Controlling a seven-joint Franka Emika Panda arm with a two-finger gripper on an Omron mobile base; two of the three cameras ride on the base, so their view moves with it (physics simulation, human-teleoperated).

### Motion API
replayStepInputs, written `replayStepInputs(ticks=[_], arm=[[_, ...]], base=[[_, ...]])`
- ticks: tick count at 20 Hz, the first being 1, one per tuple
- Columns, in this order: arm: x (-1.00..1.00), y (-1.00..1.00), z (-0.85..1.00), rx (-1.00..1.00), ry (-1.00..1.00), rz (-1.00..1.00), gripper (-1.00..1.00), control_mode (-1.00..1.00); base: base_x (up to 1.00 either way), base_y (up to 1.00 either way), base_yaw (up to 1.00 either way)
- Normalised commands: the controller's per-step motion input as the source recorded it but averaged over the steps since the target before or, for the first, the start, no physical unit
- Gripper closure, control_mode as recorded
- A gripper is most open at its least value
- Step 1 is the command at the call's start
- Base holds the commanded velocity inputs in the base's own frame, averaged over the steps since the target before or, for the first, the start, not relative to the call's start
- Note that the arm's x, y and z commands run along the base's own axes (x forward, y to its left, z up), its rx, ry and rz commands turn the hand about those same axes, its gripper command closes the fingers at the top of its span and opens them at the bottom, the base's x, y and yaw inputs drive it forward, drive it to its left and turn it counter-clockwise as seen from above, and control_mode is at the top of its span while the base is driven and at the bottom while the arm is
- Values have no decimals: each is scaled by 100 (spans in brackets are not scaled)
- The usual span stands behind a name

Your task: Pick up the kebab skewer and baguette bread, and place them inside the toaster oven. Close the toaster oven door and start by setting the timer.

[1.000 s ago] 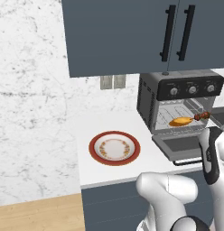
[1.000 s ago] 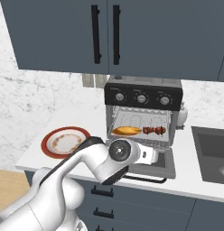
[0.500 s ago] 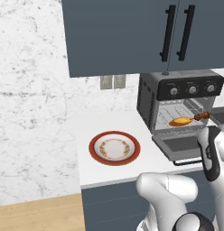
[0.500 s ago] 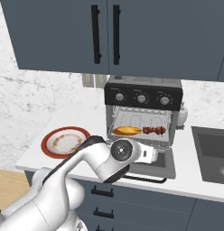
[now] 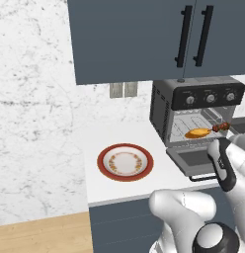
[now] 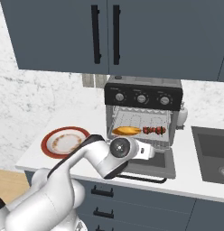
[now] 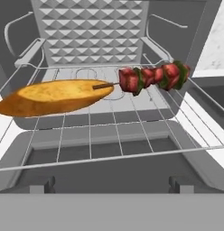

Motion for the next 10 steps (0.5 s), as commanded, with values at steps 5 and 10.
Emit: replayStepInputs(ticks=[5,10], arm=[[25,3,0,0,-1,0,-100,-100],[23,0,0,0,0,1,-100,-100]], base=[[0,0,0],[0,0,0]])
